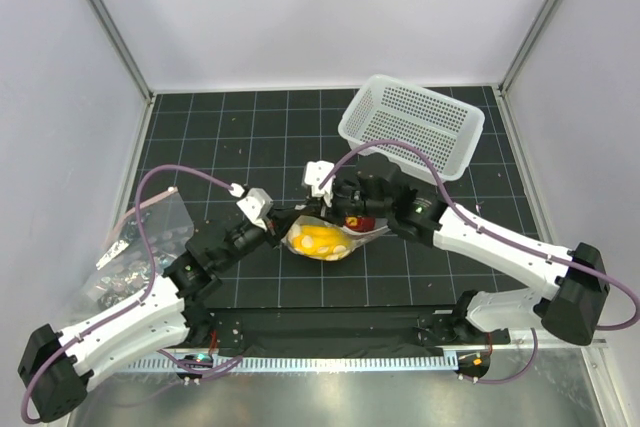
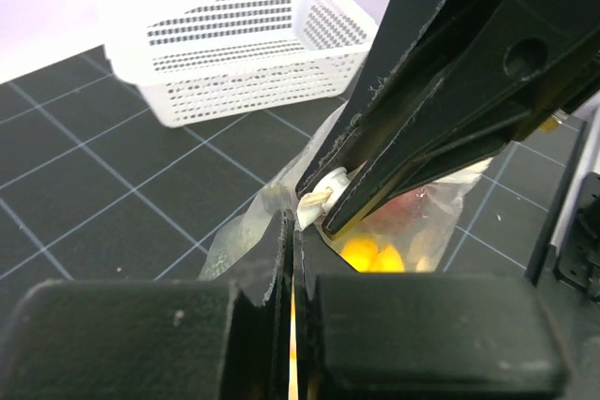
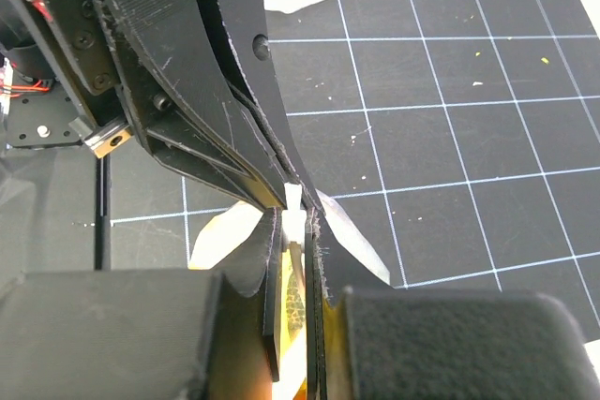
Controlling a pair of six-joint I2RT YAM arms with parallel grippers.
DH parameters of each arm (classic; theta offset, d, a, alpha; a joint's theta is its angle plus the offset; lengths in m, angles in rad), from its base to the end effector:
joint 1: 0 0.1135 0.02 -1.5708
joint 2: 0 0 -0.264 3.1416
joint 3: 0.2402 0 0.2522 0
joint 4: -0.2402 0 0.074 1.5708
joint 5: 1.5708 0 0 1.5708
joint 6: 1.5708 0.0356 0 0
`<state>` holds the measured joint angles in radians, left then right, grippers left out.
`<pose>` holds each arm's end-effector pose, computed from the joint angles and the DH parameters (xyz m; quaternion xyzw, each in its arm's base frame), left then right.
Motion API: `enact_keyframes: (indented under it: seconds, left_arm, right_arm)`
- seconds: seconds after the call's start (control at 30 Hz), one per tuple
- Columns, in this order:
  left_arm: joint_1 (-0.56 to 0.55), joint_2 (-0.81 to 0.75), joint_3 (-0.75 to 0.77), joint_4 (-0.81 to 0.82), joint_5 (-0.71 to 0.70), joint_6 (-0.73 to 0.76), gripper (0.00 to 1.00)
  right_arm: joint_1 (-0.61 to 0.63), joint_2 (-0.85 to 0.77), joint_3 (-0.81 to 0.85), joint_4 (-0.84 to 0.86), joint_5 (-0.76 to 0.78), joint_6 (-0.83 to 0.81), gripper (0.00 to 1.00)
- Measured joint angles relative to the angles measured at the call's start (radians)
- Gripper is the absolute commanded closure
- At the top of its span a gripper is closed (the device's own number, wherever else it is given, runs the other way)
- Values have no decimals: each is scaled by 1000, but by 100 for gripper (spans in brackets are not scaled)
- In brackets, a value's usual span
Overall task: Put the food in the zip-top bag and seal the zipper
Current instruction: Zip the zipper food storage bag at the center of the board.
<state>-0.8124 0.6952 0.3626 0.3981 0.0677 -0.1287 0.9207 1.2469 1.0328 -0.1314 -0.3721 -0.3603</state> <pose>0.1204 -0.1306 0.2665 0.2523 0.6354 -0.3513 0.6397 0.1646 0.2378 0.3341 -0.5658 0.5811 0.3017 0.5012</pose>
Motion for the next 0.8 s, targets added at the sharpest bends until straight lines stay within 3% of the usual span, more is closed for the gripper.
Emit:
enact_keyframes:
  seconds: [0.37, 0.8]
  left_arm:
    - [33, 0, -4, -14, -27, -69, 100]
    - [38, 2, -4, 11, -5, -100, 100]
  right_arm:
    - [-9, 42, 28, -10, 6, 5, 99]
    - [-35, -41, -51, 36, 27, 46, 99]
